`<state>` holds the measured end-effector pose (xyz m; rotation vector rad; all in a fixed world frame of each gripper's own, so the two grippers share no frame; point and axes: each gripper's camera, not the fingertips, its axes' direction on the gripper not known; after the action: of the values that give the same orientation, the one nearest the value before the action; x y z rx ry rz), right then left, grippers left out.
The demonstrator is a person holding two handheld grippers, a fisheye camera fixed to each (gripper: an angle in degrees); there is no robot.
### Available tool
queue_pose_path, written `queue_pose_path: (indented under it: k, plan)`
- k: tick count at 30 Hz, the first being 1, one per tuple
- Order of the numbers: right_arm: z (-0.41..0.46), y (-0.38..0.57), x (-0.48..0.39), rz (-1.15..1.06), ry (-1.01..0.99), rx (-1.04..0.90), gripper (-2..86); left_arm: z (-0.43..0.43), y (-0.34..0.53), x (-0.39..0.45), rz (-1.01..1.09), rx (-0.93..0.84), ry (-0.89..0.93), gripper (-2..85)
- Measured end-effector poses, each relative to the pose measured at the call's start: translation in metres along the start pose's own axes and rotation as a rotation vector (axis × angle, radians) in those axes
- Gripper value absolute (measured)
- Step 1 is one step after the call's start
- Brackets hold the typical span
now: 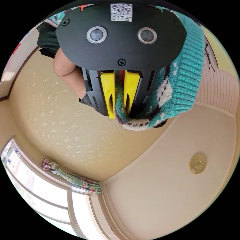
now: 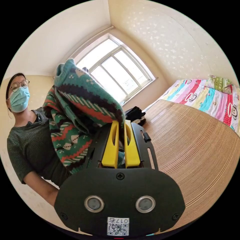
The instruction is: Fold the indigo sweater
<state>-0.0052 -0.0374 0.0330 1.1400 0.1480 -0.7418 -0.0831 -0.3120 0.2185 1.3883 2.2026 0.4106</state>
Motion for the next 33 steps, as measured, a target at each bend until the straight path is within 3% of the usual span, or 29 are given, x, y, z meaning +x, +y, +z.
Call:
queue_pose_path:
  k: [2,4,7,10,13,15,17,19,23,26,29,31,33]
  plan:
    - [-0.033,-0.004,-0.010,0.034,0.109,0.104,4.4,0.000,-0.014,0.014,-0.046,-0.070,-0.096,5.6]
    - [-0.072,-0.014,-0.045,0.041,0.380,0.211,4.2,-0.005,-0.029,0.028,-0.137,-0.172,-0.264,5.6]
    - [-0.115,-0.023,-0.093,0.059,0.730,0.364,4.1,-0.022,-0.051,0.054,-0.311,-0.280,-0.639,5.4]
    - [-0.155,-0.019,-0.134,-0.026,0.851,0.540,4.0,-0.028,-0.063,0.069,-0.496,-0.372,-0.967,4.9]
    - [-0.171,-0.025,-0.165,-0.078,1.017,0.618,4.1,-0.027,-0.061,0.056,-0.731,-0.607,-1.209,4.2]
    - [-0.177,-0.033,-0.178,-0.099,1.109,0.642,4.0,-0.027,-0.049,0.030,-0.886,-0.857,-1.352,3.9]
    - [-0.186,-0.041,-0.187,-0.135,1.126,0.657,4.0,-0.031,-0.039,0.009,-0.961,-0.912,-1.371,3.8]
    - [-0.203,-0.048,-0.198,-0.152,1.146,0.672,3.9,-0.035,-0.041,-0.004,-0.962,-0.833,-1.326,3.8]
    - [-0.230,-0.049,-0.210,-0.268,1.197,0.736,3.8,-0.031,-0.091,-0.028,-0.773,-0.705,-1.317,3.9]
    - [-0.268,-0.081,-0.173,-0.247,1.150,0.639,3.6,-0.059,-0.135,-0.077,-0.811,-0.783,-1.457,4.1]
    - [-0.304,-0.142,-0.056,-0.011,1.151,0.383,3.4,-0.138,-0.153,-0.153,-1.040,-0.919,-1.599,4.8]
    - [-0.318,-0.174,0.097,0.254,1.134,0.168,3.2,-0.210,-0.152,-0.185,-1.201,-0.869,-1.806,5.8]
    - [-0.320,-0.170,0.216,0.504,1.057,-0.008,3.0,-0.290,-0.148,-0.184,-1.281,-0.652,-2.140,7.5]
